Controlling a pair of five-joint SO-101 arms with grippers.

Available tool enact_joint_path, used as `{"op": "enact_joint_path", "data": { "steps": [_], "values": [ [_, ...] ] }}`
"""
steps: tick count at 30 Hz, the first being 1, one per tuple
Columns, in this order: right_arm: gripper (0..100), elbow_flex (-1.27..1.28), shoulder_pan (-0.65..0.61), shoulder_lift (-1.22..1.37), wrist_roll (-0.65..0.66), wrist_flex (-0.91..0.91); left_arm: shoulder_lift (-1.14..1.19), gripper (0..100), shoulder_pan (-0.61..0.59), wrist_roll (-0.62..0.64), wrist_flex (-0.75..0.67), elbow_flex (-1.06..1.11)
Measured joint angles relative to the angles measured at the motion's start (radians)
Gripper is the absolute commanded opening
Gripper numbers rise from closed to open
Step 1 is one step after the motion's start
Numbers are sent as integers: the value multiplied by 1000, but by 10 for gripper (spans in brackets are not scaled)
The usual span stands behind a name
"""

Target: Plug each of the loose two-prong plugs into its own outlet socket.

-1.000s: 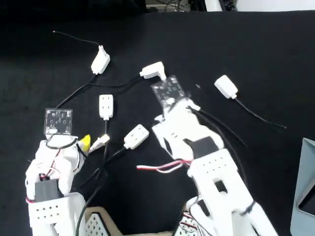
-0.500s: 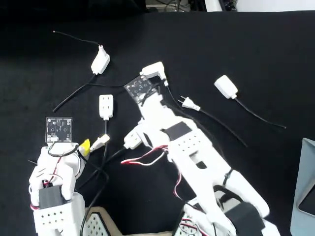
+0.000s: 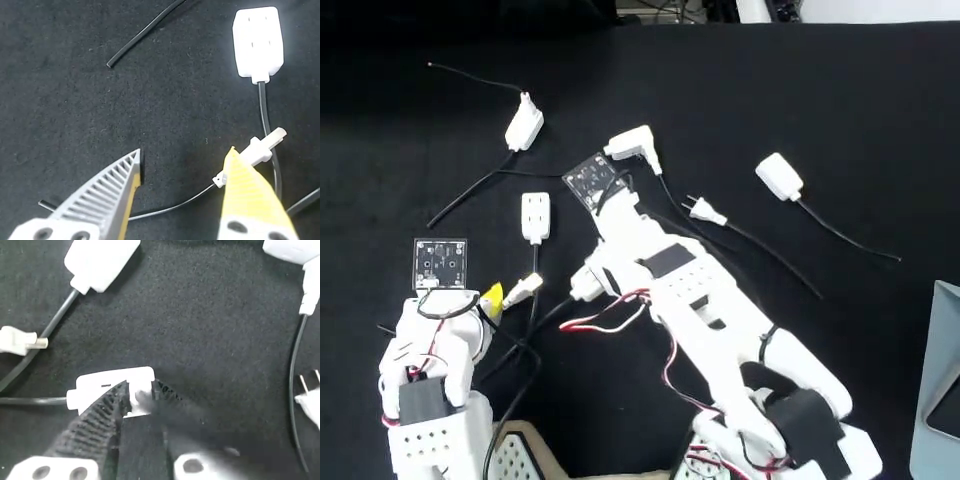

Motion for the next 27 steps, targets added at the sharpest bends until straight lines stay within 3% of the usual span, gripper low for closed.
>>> {"op": "enact_joint_path", "data": {
  "steps": [27],
  "values": [
    [12,-25,-12,95,-2,97,0,264,0,0,0,0]
  ]
}}
